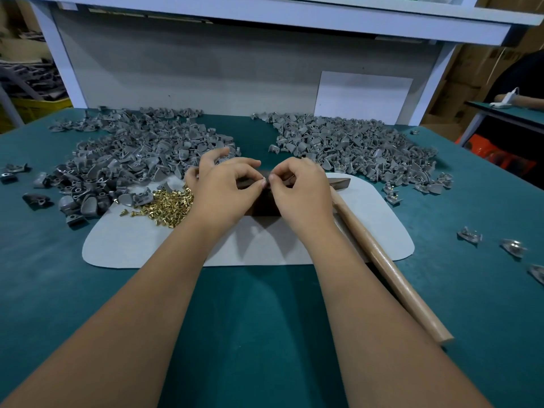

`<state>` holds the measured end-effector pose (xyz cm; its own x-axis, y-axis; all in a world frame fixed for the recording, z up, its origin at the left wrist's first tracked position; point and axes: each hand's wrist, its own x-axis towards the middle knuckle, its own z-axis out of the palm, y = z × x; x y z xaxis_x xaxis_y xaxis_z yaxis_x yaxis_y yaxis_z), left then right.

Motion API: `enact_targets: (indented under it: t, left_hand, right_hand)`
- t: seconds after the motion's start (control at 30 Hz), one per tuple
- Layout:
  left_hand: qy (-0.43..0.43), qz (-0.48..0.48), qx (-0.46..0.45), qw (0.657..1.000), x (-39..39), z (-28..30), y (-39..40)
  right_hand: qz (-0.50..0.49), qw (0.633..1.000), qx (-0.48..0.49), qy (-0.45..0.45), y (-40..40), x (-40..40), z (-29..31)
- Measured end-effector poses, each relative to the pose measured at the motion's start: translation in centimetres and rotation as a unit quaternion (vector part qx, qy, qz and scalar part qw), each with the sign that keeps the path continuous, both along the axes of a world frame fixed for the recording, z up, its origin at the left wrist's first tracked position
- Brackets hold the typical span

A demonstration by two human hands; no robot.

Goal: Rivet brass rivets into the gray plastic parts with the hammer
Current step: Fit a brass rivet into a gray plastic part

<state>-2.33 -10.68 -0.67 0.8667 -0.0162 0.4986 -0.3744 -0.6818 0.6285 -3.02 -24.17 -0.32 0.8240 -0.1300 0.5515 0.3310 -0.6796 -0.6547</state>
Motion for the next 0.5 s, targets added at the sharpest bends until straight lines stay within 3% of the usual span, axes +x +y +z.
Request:
enact_targets:
  t: [0.23,0.5]
  left_hand:
    - [-0.005,0.007,0.009,1.0,0.07,0.17,-0.1]
    - [0.011,0.001,0.009,1.0,0.24,0.26,-0.04]
  right_hand:
    - [-0.012,0.996,-0.081,-0.031,-0.11,0.18,0.08]
    - [-0.014,0.997,-0.082,-0.01,0.08,0.45,0.2]
